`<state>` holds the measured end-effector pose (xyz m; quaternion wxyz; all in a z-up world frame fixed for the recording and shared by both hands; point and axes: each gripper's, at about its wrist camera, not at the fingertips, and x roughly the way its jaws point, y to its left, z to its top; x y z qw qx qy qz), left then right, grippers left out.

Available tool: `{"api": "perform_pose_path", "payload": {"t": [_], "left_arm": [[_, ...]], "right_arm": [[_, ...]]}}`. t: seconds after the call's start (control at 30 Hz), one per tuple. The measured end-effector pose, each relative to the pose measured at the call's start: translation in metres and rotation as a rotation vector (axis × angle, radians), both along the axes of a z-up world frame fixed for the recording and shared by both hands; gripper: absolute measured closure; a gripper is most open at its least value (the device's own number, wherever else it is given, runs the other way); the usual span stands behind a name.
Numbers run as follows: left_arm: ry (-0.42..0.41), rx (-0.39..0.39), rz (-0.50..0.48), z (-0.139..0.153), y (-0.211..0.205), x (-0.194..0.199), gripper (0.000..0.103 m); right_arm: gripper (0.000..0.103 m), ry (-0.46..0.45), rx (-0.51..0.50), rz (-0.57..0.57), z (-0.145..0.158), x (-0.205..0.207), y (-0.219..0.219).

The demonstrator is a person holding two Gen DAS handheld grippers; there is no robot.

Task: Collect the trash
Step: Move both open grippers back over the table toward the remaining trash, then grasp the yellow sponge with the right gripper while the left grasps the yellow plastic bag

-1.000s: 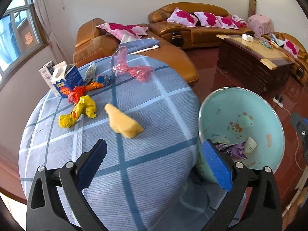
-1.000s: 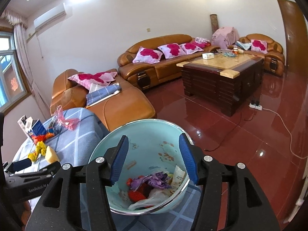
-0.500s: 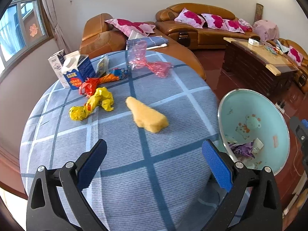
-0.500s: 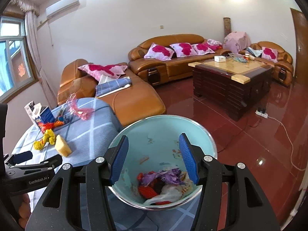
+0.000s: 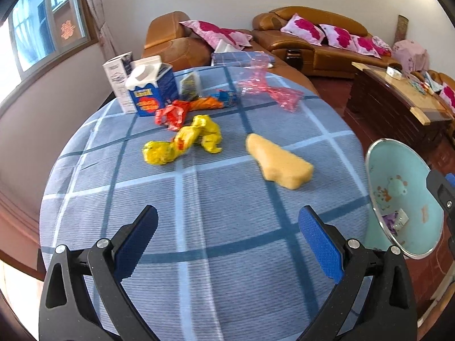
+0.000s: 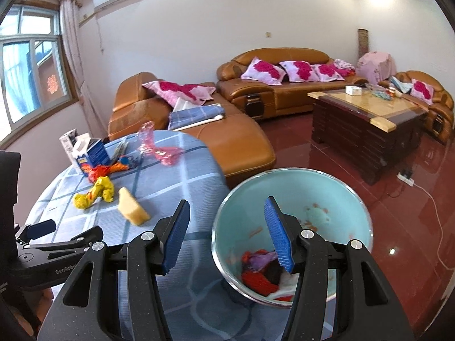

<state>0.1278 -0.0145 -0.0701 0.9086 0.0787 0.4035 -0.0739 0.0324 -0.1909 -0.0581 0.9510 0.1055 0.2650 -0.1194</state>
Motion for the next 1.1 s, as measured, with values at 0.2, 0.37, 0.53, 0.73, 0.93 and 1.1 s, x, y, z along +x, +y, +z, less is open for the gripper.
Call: {"api": "perform_pose_path", "payload": {"t": [0.2,0.37,0.53,0.73,0.93,1.1], "left_arm": [[0.009,0.0,0.032,-0.004,0.024,0.006,0.006],[0.031,-0.003,0.082,-0.012,0.053,0.013,0.006],[0.047,0.002,0.138,-0.019,0.082,0.021,0.006],[0.066,-0.002,0.191,-0.026,0.107,0.035,0.006],[0.063,-0.001,0.218,-0.027,0.124,0.049,0.006],[0.064,0.004,0.202,-0.027,0.128,0.059,0.006]], "right_arm": [[0.048,0.009,-0.006,0.047,0.003,0.012,0.02],[0.048,0.018,-0.015,0.083,0.003,0.022,0.035],[0.048,0.039,-0.013,0.135,-0.001,0.038,0.052],[0.049,0.058,-0.014,0.191,-0.003,0.059,0.068],[0.049,0.101,-0.029,0.253,-0.011,0.088,0.08],[0.049,0.139,-0.048,0.3,-0.018,0.11,0.089]]}}
